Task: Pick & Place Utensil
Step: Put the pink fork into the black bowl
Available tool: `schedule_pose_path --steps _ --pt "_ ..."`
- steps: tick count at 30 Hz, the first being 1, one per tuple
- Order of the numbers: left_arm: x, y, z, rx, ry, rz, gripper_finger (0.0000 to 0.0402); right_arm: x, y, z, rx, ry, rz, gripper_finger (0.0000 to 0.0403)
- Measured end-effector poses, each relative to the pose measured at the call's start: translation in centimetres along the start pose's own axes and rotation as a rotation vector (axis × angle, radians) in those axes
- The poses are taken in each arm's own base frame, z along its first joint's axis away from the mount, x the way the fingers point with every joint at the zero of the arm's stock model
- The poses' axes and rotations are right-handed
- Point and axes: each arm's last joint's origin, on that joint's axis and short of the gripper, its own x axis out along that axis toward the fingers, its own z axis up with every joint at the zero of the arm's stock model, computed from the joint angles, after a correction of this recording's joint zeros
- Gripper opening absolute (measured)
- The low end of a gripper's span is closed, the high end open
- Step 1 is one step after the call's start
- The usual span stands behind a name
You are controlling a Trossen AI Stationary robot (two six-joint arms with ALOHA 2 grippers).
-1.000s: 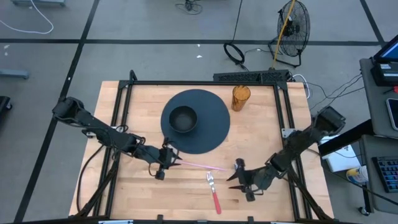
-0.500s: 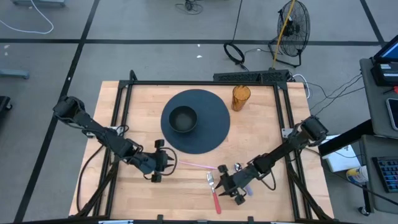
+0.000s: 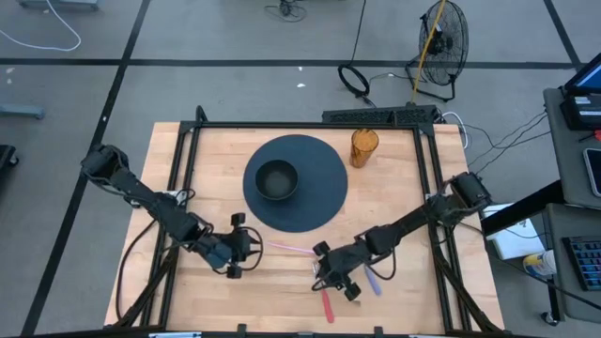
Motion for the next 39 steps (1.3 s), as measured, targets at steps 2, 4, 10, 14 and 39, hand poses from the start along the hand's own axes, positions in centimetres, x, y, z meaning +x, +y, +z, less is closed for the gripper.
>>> schedule_pose_path --steps 2,4,10,14,39 --pt "-0.1 -0.2 -0.1 0.000 -0.008 0.011 0.0102 0.0 -0.5 -0.2 0.010 0.010 -0.001 0.0144" --pt "-0.2 -0.3 -0.1 0.005 -0.012 0.016 0.0102 0.3 -1.0 -0.8 0.014 0.045 -0.005 0.0141" --pt "-0.3 -0.4 -0.3 0.001 -0.006 0.021 0.0102 0.9 -0.7 -1.5 -0.140 0.083 0.014 0.0133" --pt "-0.3 -0.4 -0.2 -0.009 -0.007 0.022 0.0102 1.3 -0.4 -1.0 -0.210 0.074 0.025 0.0133" --pt "-0.3 -0.4 -0.2 -0.028 -0.021 0.044 0.0102 3.0 -0.9 -2.3 -0.073 0.109 0.094 0.0131"
